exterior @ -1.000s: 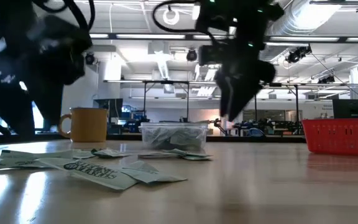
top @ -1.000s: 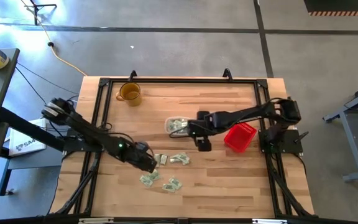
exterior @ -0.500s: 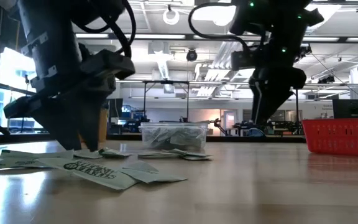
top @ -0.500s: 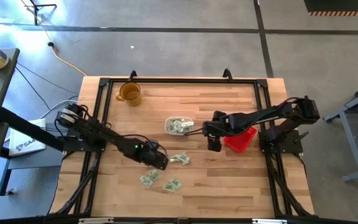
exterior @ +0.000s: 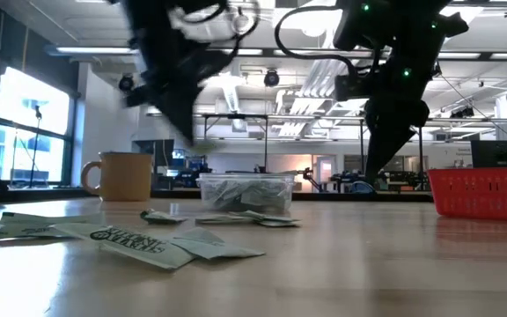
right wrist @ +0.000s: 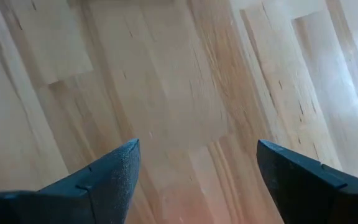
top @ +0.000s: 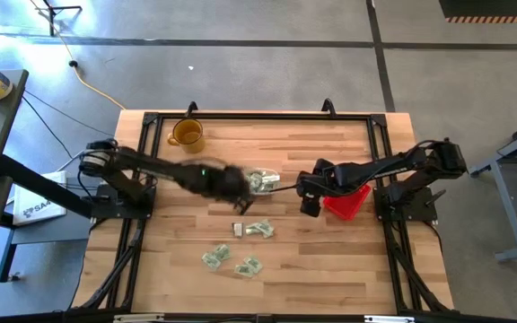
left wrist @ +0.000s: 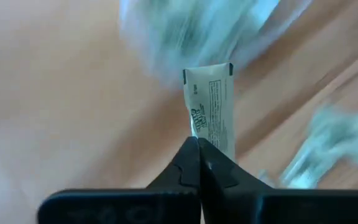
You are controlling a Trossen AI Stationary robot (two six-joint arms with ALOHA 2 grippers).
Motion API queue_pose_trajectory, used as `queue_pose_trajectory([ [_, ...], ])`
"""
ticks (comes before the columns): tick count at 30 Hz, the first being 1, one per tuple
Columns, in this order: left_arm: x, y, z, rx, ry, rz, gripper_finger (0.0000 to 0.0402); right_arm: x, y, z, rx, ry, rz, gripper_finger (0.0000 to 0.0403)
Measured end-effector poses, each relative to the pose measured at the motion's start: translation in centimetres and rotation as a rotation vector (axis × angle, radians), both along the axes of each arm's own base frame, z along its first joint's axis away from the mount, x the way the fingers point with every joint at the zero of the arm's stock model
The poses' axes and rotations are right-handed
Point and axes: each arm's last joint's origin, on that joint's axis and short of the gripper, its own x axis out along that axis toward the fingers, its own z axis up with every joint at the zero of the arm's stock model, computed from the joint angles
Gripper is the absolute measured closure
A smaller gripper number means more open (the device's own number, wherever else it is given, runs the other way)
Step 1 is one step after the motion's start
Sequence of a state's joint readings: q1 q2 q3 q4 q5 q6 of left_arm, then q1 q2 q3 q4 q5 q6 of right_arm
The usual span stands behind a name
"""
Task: Pick and place items into bin
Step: Put the white stevia packet into the transparent bin
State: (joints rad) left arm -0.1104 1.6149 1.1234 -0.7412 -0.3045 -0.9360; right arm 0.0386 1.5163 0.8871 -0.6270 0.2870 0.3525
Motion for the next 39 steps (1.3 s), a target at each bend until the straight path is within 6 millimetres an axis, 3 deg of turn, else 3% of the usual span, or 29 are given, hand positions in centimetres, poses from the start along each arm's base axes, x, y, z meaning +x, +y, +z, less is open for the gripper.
queue_pose_trajectory([
  [2,1.2,1.6,2.3,0.073,-0.051,-0.088,0.038,0.0,0.2,0.1,0.003,-0.009,-0.007,0.0091],
  [4,2.1,3.3,3.3,0.127,-0.072,-0.17,0.038,0.0,0.5,0.1,0.005,-0.014,-0.007,0.0091],
  [6,3.3,4.9,2.8,0.105,-0.092,-0.266,0.0372,0.0,0.8,0.2,-0.001,-0.02,-0.008,0.0091],
  [9,4.2,6.8,0.3,-0.069,-0.078,-0.361,0.0342,0.0,1.2,0.1,0.005,-0.021,-0.003,0.0091],
  [14,3.6,7.3,-1.2,-0.134,0.045,-0.315,0.0279,0.0,2.2,0.2,0.033,-0.033,0.029,0.0091],
  [20,0.2,4.3,3.4,0.001,0.1,-0.346,0.0221,1.9,5.8,0.6,0.105,-0.205,0.395,0.0091],
  [25,-3.4,0.9,4.6,0.042,0.183,-0.309,0.0201,4.4,6.5,-1.3,0.111,-0.297,0.422,0.0091],
  [31,-6.8,-2.1,3.1,0.014,0.183,-0.252,0.0212,8.3,7.9,-3.2,0.15,-0.26,0.322,0.0107],
  [39,-9.2,-3.5,1.0,0.029,0.241,-0.268,0.0231,11.4,10.3,-3.3,0.146,-0.268,0.114,0.0179],
])
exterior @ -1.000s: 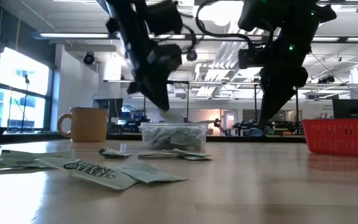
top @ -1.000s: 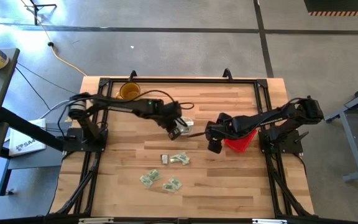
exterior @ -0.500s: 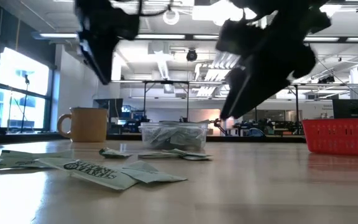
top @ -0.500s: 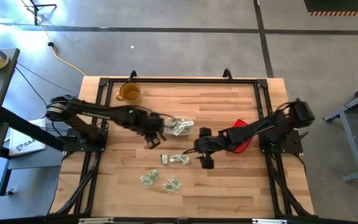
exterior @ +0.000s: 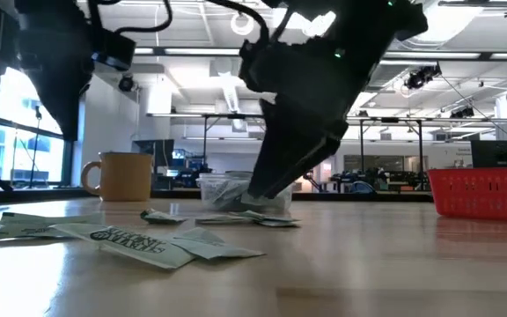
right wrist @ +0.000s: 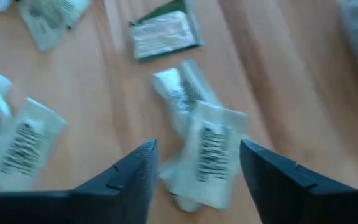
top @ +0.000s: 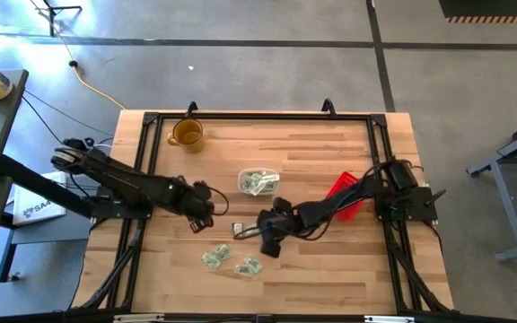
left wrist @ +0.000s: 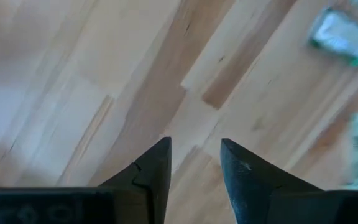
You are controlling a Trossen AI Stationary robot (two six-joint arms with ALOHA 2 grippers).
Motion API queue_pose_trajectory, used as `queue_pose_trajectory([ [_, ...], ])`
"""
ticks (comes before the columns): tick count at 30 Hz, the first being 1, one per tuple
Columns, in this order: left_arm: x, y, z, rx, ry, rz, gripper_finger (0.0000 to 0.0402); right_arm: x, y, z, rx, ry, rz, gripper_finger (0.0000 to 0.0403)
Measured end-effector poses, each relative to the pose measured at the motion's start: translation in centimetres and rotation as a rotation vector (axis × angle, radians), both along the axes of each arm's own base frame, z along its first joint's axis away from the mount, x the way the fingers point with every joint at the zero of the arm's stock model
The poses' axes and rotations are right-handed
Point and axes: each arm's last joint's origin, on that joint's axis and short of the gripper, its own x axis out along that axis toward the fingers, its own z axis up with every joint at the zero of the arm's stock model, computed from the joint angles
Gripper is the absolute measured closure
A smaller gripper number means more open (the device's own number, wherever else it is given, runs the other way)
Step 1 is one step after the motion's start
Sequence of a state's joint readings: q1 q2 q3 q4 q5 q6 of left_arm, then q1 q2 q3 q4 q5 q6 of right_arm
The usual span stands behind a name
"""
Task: Pick and place items into bin
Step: Put the white stevia packet into the transparent bin
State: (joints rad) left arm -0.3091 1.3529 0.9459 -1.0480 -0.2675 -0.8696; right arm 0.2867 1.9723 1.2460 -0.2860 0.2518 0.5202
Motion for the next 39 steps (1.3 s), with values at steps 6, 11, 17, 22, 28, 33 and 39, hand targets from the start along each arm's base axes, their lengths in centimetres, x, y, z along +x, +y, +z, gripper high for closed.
queue_pose_trajectory([
  [6,-1.0,0.1,-1.0,0.035,0.04,-0.019,0.0235,0.6,0.0,-1.7,0.068,0.052,-0.116,0.0229],
  [11,-1.7,0.3,-1.0,0.042,0.03,-0.05,0.0234,0.5,-0.8,-2.3,0.085,0.105,-0.164,0.0272],
  [17,-2.6,0.7,-0.9,0.049,0.002,-0.051,0.0234,0.0,-2.4,-0.8,0.131,0.149,-0.14,0.0376],
  [22,-2.9,0.9,-0.5,0.063,-0.031,-0.026,0.0234,-0.5,-4.6,3.1,0.169,0.081,-0.162,0.0385],
  [28,-2.9,1.0,-0.4,0.079,-0.065,0.024,0.0234,-0.9,-9.3,6.6,0.097,-0.027,-0.222,0.0398],
  [33,-2.2,0.8,-0.2,0.068,-0.133,0.031,0.0234,-0.1,-14.2,5.7,0.124,-0.046,-0.202,0.0376],
  [39,0.1,0.9,-0.6,-0.114,-0.302,0.051,0.0234,-0.6,-15.5,5.3,0.207,0.006,-0.14,0.0272],
])
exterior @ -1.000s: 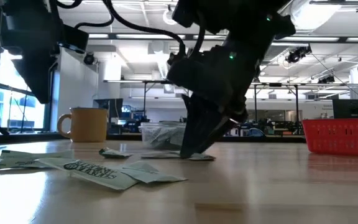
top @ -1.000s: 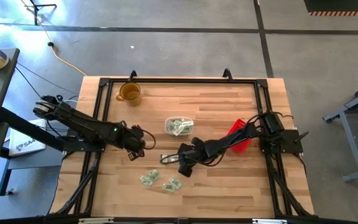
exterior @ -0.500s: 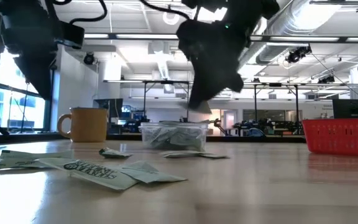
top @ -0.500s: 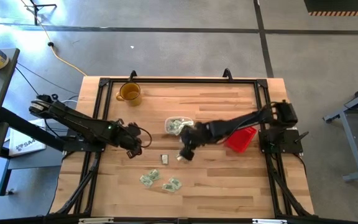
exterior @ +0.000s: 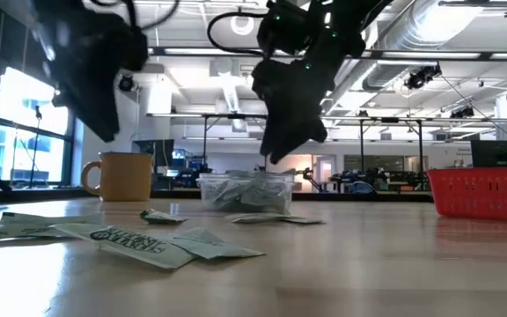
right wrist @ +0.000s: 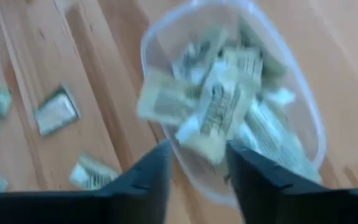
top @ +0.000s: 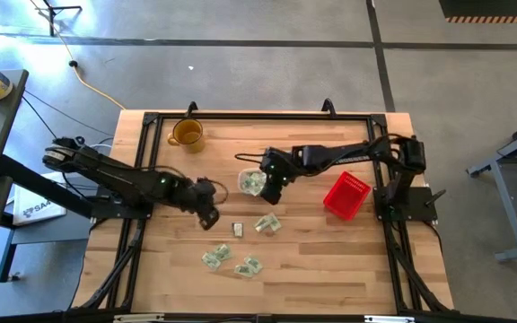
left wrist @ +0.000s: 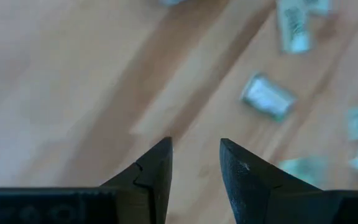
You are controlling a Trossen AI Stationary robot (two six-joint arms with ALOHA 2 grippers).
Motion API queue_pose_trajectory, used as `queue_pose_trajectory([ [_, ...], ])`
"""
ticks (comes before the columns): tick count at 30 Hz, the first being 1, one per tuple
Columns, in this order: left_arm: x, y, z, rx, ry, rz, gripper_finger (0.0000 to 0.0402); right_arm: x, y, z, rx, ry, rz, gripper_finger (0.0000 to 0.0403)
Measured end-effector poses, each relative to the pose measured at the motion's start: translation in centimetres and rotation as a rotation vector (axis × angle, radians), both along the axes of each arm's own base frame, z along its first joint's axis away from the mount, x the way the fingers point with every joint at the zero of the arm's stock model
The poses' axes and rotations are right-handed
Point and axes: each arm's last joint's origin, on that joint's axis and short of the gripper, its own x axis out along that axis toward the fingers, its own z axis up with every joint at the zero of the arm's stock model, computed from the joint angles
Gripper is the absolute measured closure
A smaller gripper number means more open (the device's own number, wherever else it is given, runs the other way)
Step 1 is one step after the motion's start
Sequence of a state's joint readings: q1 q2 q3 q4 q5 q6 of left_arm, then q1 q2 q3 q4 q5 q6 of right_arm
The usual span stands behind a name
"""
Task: Pick and place items into bin
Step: Put the white stevia packet into the transparent bin, then put the green stevia packet into the transparent bin
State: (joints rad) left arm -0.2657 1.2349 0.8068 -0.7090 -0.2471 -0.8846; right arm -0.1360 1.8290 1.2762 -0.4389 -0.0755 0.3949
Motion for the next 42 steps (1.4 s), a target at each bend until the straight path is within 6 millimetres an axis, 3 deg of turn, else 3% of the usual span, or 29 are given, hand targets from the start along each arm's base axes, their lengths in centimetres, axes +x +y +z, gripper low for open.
queue_pose_trajectory([
  [6,2.2,1.2,-2.3,-0.251,-0.002,0.256,0.0234,-1.3,2.0,0.4,-0.021,0.113,0.094,0.0132],
  [12,5.9,-1.8,-3.1,-0.451,-0.074,0.444,0.0234,-2.9,4.6,-0.5,-0.262,0.294,0.264,0.0045],
  [17,7.8,-4.1,-4.5,-0.403,0.102,0.566,0.0234,-5.1,4.3,-2.4,-0.172,0.417,0.271,0.0033],
  [24,11.0,-4.5,-5.6,-0.404,0.139,0.623,0.0234,-7.6,3.9,-3.9,-0.16,0.436,0.259,0.0032],
  [32,11.4,-4.2,-7.3,-0.297,0.208,0.632,0.0238,-9.3,4.1,-3.6,-0.145,0.411,0.208,0.0032],
  [35,11.4,-3.8,-7.3,-0.259,0.216,0.585,0.0276,-9.5,4.0,-3.3,-0.152,0.397,0.187,0.0032],
  [39,11.5,-1.9,-7.1,-0.151,0.21,0.522,0.0372,-9.5,4.0,-2.7,-0.16,0.358,0.175,0.0032],
  [42,11.3,0.1,-6.0,-0.096,0.244,0.481,0.0371,-9.6,3.9,-2.0,-0.2,0.321,0.159,0.0032],
])
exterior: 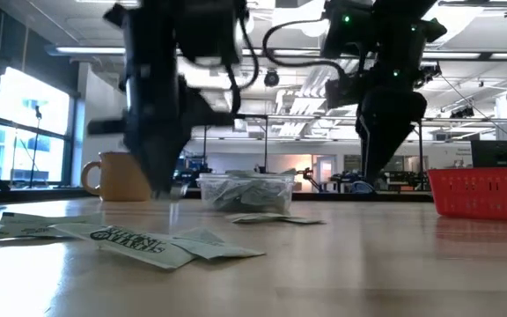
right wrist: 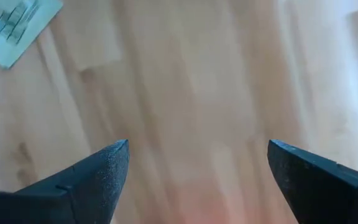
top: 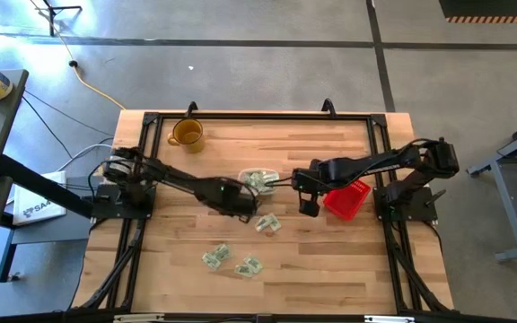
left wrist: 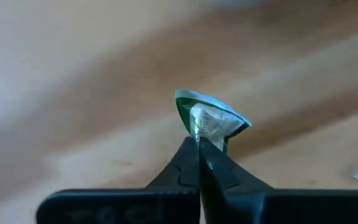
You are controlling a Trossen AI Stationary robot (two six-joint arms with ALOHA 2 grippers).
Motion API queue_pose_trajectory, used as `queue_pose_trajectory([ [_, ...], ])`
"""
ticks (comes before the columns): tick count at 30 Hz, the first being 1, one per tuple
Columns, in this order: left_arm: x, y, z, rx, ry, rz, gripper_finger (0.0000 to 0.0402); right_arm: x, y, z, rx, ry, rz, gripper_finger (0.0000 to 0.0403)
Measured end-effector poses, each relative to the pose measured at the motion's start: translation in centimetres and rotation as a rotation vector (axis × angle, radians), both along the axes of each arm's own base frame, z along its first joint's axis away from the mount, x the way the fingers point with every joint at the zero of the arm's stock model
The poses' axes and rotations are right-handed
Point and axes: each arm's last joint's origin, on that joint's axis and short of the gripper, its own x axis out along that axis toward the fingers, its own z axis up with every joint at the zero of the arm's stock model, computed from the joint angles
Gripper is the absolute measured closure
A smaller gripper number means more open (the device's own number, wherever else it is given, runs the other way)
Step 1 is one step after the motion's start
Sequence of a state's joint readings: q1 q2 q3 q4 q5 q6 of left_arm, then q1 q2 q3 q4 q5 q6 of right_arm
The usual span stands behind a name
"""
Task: Pick and place items into bin
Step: Put the green stevia packet into the transparent bin, then put the white stevia packet into the transparent bin
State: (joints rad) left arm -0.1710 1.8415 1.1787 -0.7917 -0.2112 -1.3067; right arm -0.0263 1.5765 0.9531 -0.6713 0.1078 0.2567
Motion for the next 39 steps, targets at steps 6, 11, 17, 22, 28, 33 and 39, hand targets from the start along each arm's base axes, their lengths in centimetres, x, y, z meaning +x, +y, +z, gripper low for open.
queue_pose_trajectory([
  [6,1.1,1.6,7.3,0.179,-0.097,-0.235,0.0379,-0.5,-0.6,1.5,-0.034,-0.063,-0.07,0.0032],
  [11,2.8,5.4,8.5,0.379,-0.11,-0.312,0.0371,-0.6,-1.0,1.7,-0.021,-0.079,-0.126,0.0032],
  [17,3.4,9.1,5.9,0.202,-0.055,-0.367,0.0243,-0.4,-0.5,1.7,0.013,-0.094,-0.091,0.0032],
  [22,1.6,8.2,6.9,0.008,-0.014,-0.422,0.0157,0.3,0.0,2.0,0.033,-0.161,0.001,0.0032],
  [28,-1.9,1.8,9.2,0.087,0.076,-0.534,0.0147,2.6,0.6,2.2,0.064,-0.352,0.187,0.0033],
  [33,-5.1,-1.4,7.9,0.062,0.058,-0.405,0.0179,3.3,2.7,0.2,0.107,-0.295,0.125,0.0044],
  [39,-7.8,-2.0,5.8,0.048,0.079,-0.343,0.0208,3.9,8.0,-0.8,0.011,-0.369,0.11,0.0068],
])
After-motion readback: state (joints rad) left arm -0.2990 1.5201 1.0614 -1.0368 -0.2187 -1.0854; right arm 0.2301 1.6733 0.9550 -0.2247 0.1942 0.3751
